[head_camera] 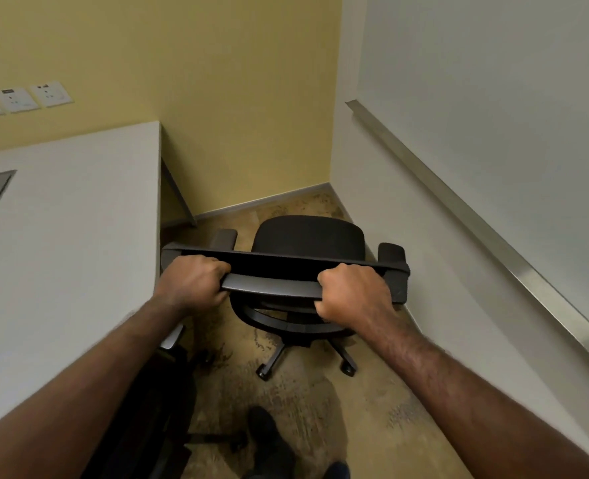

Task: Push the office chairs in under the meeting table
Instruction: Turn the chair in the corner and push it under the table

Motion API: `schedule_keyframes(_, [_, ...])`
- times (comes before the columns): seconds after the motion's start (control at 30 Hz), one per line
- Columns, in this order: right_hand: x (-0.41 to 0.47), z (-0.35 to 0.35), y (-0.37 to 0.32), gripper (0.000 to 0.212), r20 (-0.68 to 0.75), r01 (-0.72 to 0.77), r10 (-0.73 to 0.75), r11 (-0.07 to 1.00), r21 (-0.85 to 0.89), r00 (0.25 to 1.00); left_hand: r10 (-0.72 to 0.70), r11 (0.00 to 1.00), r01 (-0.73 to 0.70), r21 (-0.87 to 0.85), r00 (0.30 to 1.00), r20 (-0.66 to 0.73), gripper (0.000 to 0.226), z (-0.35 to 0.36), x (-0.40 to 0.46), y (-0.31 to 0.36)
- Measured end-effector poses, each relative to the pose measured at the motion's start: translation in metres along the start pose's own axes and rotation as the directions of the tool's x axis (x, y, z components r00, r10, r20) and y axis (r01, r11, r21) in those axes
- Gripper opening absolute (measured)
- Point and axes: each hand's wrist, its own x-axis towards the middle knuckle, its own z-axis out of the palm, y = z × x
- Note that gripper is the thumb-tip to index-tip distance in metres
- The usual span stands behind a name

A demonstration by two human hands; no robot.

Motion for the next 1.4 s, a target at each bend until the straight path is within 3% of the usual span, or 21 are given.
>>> schedule_keyframes(0.57, [0.084, -0.011, 0.031, 0.016, 0.025, 0.157, -0.155, 0.978, -0.139, 0.988, -0.219, 0.972, 0.218, -0.085, 0.976, -0.001, 0.014, -0.004, 0.028, -0.002])
schedule_keyframes(1.0, [0.25, -0.032, 0.054, 0.015, 0.118, 0.351, -0.331, 0.905, -0.24, 0.936, -0.381, 0.921, 0.377, -0.097, 0.924, -0.022, 0.021, 0.002, 0.114, -0.054])
schedule_keyframes(1.4, [0.405, -0.048, 0.089, 0.013, 0.097, 0.382, -0.371, 0.865, -0.325, 0.923, -0.541, 0.832, 0.535, -0.149, 0.841, -0.002, 0.025, 0.007, 0.209, -0.077])
